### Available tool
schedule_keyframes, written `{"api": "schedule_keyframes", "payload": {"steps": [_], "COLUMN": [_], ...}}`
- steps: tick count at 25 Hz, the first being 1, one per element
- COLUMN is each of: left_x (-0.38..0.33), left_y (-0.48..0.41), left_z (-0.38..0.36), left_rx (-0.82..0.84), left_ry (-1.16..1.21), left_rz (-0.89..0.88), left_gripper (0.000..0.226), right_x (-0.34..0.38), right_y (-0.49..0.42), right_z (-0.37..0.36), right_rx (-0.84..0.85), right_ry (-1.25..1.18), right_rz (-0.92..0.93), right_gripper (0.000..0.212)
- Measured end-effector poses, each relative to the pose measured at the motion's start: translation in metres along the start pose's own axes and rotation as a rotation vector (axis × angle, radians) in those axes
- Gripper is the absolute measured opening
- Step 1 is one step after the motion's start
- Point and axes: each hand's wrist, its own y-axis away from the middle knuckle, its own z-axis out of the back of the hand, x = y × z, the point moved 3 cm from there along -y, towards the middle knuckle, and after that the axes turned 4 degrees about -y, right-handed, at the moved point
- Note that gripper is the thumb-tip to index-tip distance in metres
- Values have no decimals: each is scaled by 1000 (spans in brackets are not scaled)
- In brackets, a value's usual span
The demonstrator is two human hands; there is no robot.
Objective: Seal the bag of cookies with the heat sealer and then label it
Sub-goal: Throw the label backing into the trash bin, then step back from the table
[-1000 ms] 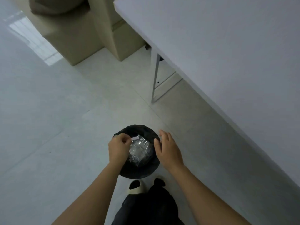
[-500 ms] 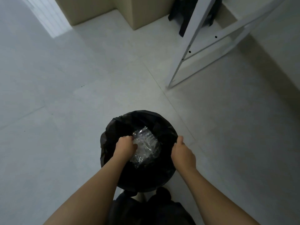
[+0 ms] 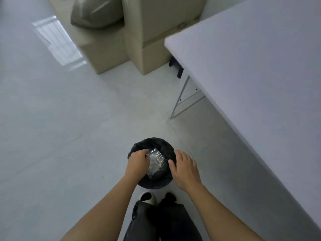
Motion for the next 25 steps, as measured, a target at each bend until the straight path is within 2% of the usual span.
{"api": "schedule_keyframes", "payload": {"steps": [4,9,11,17,21,25], "left_x": [-74,-190,-245,-412,-519,-611], "left_y": [91,154,165,223,285,318], "left_z": [89,118,100,26,-34,-112], "left_rx": [-32,-33,28,226,312,369], "left_ry": [31,51,19,-166,-206,-196], "left_rz": [-161,-516,-653,-1039,-1227,-1282], "left_gripper": [29,31,32,50,55,56], "right_x": [55,17,-23,-146,-244,-353], "right_y": [94,172,205,329,407,455], "right_z": [113,201,225,282,303,324], "right_rx": [-163,-526,-668,-937,-1042,-1052], "right_ry": [-70,-170,-172,-162,-149,-152], "right_rz": [-45,-296,-424,-765,-951,-1051], "right_gripper": [76,51,49,54,56,59]}}
